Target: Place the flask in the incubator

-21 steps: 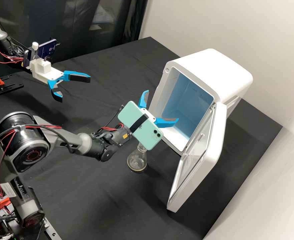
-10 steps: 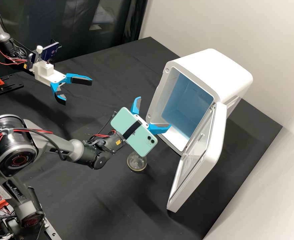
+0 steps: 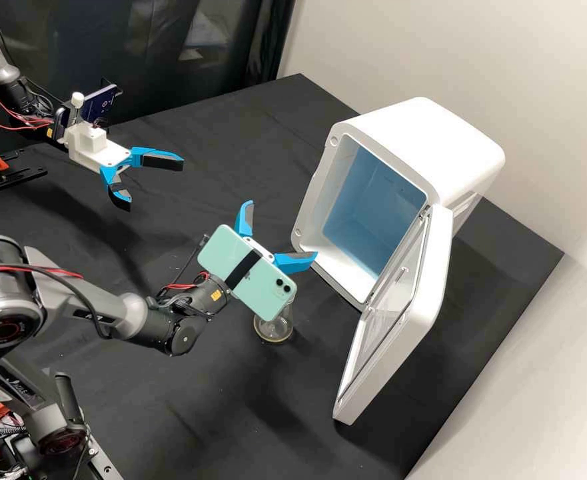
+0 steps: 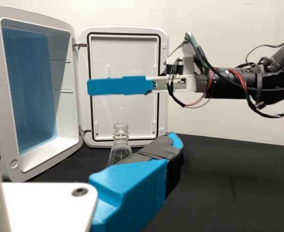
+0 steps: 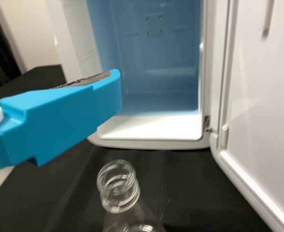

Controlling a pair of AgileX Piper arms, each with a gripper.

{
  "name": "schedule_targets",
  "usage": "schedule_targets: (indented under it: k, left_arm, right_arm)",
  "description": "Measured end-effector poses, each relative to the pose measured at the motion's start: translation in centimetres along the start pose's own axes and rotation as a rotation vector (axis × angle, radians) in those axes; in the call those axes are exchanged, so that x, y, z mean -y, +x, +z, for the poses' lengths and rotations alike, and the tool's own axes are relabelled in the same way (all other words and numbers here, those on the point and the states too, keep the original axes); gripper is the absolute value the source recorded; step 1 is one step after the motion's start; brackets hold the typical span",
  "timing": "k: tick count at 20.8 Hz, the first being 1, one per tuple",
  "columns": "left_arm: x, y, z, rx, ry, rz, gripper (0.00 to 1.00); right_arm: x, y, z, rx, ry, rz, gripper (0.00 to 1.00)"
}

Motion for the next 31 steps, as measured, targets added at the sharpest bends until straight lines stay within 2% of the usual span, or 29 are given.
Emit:
schedule_targets:
  k: [2, 4, 6, 7, 9, 11, 16, 18, 20, 21, 24, 26, 31]
  left_arm:
    - [0.02, 0.0, 0.0, -0.001, 0.002, -0.001, 1.00]
    - [0.00, -0.1, -0.1, -0.001, 0.005, -0.002, 1.00]
    - [-0.03, -0.1, -0.1, -0.001, 0.006, -0.001, 1.00]
    - [-0.07, -0.1, -0.1, 0.001, 0.007, 0.001, 1.00]
    - [-0.16, -0.2, 0.0, 0.003, 0.010, 0.004, 1.00]
    - [-0.04, -0.3, 0.0, 0.003, 0.008, 0.000, 1.00]
    - [-0.05, -0.4, 0.1, 0.003, 0.009, 0.000, 1.00]
    - [-0.18, -0.4, 0.0, 0.000, 0.013, 0.006, 1.00]
    - [-0.24, -0.5, -0.2, -0.010, 0.033, 0.008, 1.00]
    - [-0.26, -0.5, -0.3, -0.013, 0.036, 0.008, 1.00]
    - [-0.26, -0.5, -0.3, -0.013, 0.036, 0.008, 1.00]
    - [-0.26, -0.5, -0.3, -0.013, 0.036, 0.008, 1.00]
    - [-0.26, -0.5, -0.3, -0.013, 0.036, 0.008, 1.00]
  right_arm:
    - [0.4, -0.3, 0.3, 0.012, 0.002, -0.016, 1.00]
    - [0.5, -0.2, 0.7, 0.038, 0.015, -0.021, 1.00]
    - [0.4, -0.2, 1.7, 0.083, 0.040, -0.020, 1.00]
    - [0.3, -0.2, 2.3, 0.117, 0.056, -0.019, 1.00]
    - [-0.1, -0.4, 3.5, 0.178, 0.079, -0.006, 1.00]
    - [-0.5, -0.6, 4.6, 0.221, 0.095, 0.013, 1.00]
    - [-1.2, -1.0, 6.4, 0.288, 0.118, 0.044, 1.00]
    - [-1.1, -0.9, 6.7, 0.297, 0.115, 0.037, 1.00]
    - [-0.7, -0.6, 6.8, 0.305, 0.103, 0.032, 1.00]
    - [-0.5, -0.4, 6.8, 0.306, 0.098, 0.026, 1.00]
    - [0.6, 0.2, 7.2, 0.327, 0.066, 0.003, 1.00]
    - [1.2, 0.9, 7.7, 0.352, 0.049, -0.015, 1.00]
    - [2.2, 2.3, 9.1, 0.416, 0.013, -0.030, 1.00]
